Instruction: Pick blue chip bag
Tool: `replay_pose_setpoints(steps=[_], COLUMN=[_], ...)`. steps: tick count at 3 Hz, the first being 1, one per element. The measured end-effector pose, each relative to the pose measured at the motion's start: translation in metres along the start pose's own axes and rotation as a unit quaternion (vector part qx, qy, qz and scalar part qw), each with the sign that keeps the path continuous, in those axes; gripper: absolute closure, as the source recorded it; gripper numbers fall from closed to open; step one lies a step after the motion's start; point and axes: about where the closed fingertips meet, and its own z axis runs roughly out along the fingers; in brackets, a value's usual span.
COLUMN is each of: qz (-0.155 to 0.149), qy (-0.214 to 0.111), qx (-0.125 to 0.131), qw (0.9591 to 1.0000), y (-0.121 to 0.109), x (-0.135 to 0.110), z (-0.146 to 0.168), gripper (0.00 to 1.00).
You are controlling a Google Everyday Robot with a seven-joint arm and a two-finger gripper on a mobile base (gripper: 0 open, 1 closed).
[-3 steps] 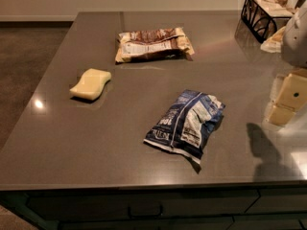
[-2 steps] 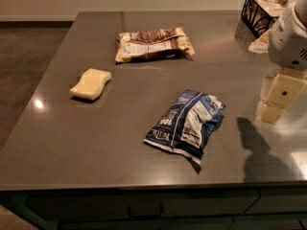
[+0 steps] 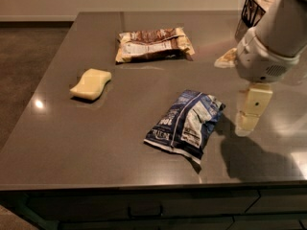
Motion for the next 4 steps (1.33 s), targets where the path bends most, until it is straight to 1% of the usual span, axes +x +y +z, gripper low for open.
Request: replay_pose_setpoints(steps=[1,2,3,4], qz=[-0.071,-0.128,-0.172,-0.209], qy=[-0.010,-0.012,-0.018,-0.013], qx=[-0.021,-0.045,-0.063,-0.074], qw=[0.9972,0.9906,0.9830,0.9751], y=[0.005,0.011,0.012,0.013], x=[-0.017,-0.034,-0.053,-0.067], z=[0.024,0.046,0.062,0.074], gripper=[0.00,0.00,0.00,0.17])
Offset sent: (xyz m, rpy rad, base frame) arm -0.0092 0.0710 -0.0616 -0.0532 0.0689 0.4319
